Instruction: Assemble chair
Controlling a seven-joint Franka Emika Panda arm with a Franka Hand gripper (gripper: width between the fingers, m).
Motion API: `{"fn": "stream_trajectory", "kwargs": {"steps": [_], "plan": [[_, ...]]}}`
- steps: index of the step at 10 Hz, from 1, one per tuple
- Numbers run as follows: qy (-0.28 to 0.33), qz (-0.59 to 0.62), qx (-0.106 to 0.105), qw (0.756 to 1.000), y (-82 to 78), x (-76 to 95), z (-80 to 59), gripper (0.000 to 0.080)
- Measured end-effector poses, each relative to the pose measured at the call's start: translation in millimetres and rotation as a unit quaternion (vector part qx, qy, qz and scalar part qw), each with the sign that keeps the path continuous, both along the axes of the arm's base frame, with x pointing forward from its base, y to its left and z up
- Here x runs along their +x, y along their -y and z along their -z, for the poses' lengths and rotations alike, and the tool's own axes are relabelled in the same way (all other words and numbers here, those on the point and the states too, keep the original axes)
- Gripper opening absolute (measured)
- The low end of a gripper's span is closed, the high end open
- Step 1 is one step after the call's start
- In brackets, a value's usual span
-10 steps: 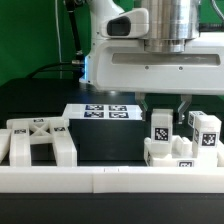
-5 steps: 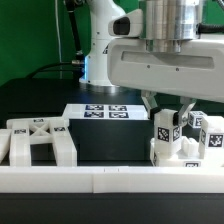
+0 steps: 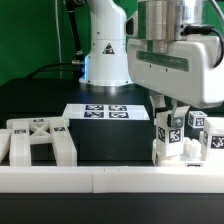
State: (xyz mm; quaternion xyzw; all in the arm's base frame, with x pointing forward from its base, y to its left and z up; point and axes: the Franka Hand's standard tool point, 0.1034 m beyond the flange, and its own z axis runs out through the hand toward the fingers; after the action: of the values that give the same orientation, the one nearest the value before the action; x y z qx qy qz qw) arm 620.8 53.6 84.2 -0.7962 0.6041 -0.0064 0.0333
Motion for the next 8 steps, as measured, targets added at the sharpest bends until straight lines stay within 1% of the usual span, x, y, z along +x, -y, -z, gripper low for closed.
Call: {"fn": "stream_trajectory", "kwargs": {"steps": [1, 2, 4, 5, 6, 7, 8], "plan": [[-0.002, 0.061, 0.003, 0.998, -0.1, 0.2, 0.1, 0.0291], [-0.003, 0.077, 0.004, 0.997, -0.1, 0.2, 0.1, 0.0291], [-0.002, 0.048, 0.002, 0.999, 0.2, 0.2, 0.2, 0.0304], [-0.001, 0.035, 0.001, 0.999, 2.3, 0.5, 0.1, 0.0482], [0.0, 0.007, -0.001, 1.0, 3.1, 0.9, -0.4, 0.0482], [0.002, -0.047, -0.004, 0.999, 1.8, 0.8, -0.3, 0.0617], [0.004, -0.097, -0.006, 0.995, -1.3, 0.2, 0.1, 0.064]]}}
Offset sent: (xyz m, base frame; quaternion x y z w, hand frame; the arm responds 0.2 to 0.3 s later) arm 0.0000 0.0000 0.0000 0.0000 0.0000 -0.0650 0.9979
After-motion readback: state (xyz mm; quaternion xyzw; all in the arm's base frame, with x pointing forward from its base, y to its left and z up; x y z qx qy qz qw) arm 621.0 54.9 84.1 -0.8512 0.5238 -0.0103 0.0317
